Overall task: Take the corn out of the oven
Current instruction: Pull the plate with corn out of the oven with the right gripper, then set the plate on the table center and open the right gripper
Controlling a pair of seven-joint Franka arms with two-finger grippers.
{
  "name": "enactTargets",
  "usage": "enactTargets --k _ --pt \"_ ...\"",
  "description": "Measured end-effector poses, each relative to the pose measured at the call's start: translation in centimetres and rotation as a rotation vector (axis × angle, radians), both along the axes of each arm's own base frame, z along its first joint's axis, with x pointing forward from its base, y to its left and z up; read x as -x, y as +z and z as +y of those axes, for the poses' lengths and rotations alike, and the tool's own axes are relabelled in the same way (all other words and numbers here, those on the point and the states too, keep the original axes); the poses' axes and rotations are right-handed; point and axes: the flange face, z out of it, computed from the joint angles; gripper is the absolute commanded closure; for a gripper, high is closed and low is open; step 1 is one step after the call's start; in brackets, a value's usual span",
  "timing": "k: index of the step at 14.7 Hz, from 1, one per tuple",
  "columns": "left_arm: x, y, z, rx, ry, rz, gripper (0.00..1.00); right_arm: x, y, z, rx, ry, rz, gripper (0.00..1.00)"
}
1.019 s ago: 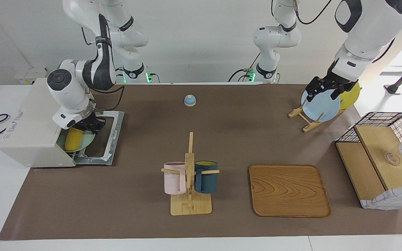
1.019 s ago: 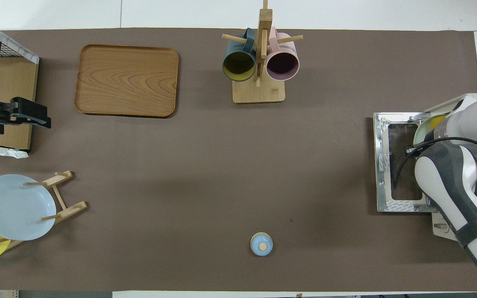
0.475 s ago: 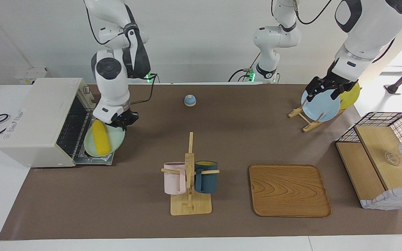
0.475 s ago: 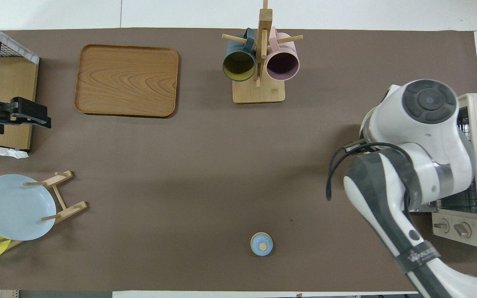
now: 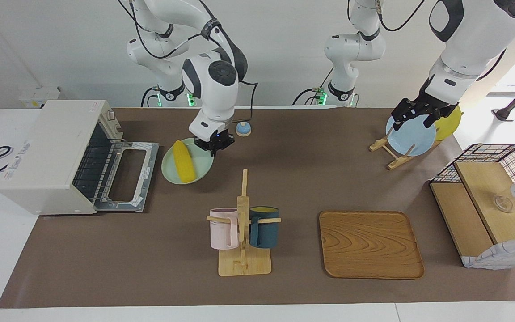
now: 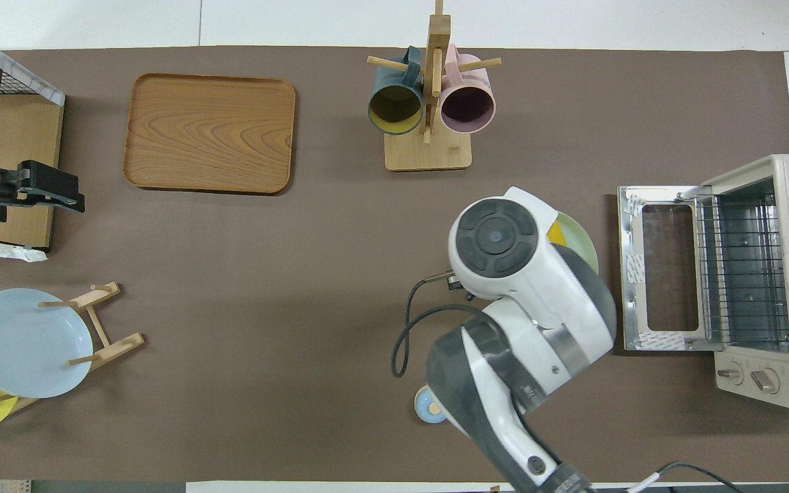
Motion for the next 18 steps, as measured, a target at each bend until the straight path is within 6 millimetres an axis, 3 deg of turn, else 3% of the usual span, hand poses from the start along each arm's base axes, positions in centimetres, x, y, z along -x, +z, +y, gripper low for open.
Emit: enactTargets --k 3,5,8,12,13,14,15,18 --pt "0.0 0.0 0.0 0.0 0.0 0.0 0.0 1.5 -2.2 9.1 0.026 -0.116 -0.026 1.0" --pt "0.0 0.0 0.0 0.0 0.0 0.0 0.0 0.6 -4.6 11.7 0.019 -0.168 -0.034 1.0" --pt "0.0 0.0 0.0 0.0 0.0 0.0 0.0 -1.1 -6.6 11.7 -0.051 -0.293 -0.029 1.0" --pt "0.0 0.0 0.0 0.0 0.0 0.002 0.0 -1.8 -7.1 11.2 -0.087 -0.343 -0.04 1.0" --pt "0.0 0.0 0.0 0.0 0.0 0.002 0.0 -2.1 -7.2 11.0 -0.112 -0.359 -0.041 0.9" --pt "0.0 0.0 0.0 0.0 0.0 0.002 0.0 -2.5 -7.3 10.8 -0.138 -0.382 -0.036 0.72" --pt "0.0 0.0 0.0 0.0 0.0 0.002 0.0 -3.0 -7.2 10.4 -0.164 -0.406 -0.036 0.64" --pt "0.0 0.0 0.0 0.0 0.0 0.002 0.0 -4.6 -6.0 9.6 -0.223 -0.415 -0.082 0.62"
